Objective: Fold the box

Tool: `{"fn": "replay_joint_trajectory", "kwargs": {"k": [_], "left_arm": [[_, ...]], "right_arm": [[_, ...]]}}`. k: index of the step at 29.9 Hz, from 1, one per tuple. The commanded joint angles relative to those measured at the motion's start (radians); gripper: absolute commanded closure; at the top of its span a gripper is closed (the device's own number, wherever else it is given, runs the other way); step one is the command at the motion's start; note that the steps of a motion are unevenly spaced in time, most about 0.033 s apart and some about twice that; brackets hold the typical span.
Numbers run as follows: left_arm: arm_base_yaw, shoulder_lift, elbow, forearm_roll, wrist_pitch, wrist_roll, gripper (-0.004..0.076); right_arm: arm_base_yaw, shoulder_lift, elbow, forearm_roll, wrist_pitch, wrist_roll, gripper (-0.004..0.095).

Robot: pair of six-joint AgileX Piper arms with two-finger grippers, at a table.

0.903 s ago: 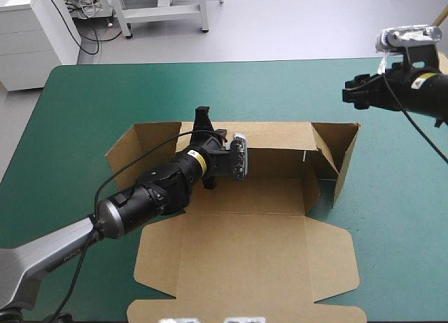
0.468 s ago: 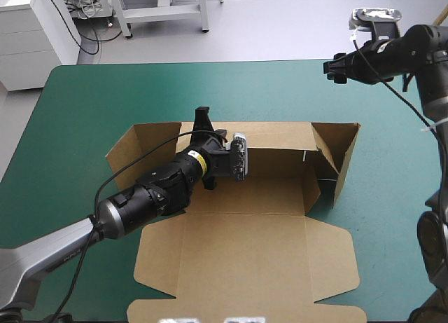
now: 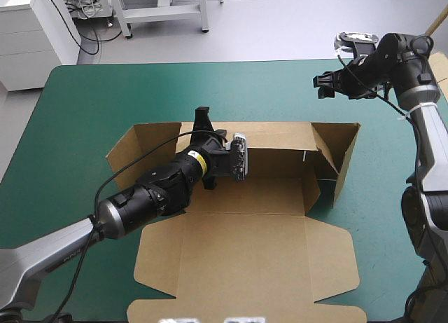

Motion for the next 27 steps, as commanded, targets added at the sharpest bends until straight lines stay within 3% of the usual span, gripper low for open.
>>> {"fn": "replay_joint_trajectory", "kwargs": {"k": [1,15,23,27], "left_arm": [[-0.001,-0.015,-0.002,-0.046,0.083,-0.025,0.0731],[-0.001,-0.015,-0.002,-0.040,0.104,-0.044,0.0731],[-0.001,-0.015,-0.002,-0.040,0.120,-0.044,0.0731],[-0.001,-0.015,-0.002,-0.040,0.120,-0.044,0.0731]], "right_arm": [[-0.009,-0.065,0.018,0.022,-0.032,0.002,0.0232],[-0.009,-0.245,0.336,0.021,-0.037,-0.067,0.0235],[-0.009,-0.411,0.561,0.030,-0.142,-0.119,0.0235],[-0.009,-0.503,0.697,0.086,-0.255,-0.199,0.0235]]}}
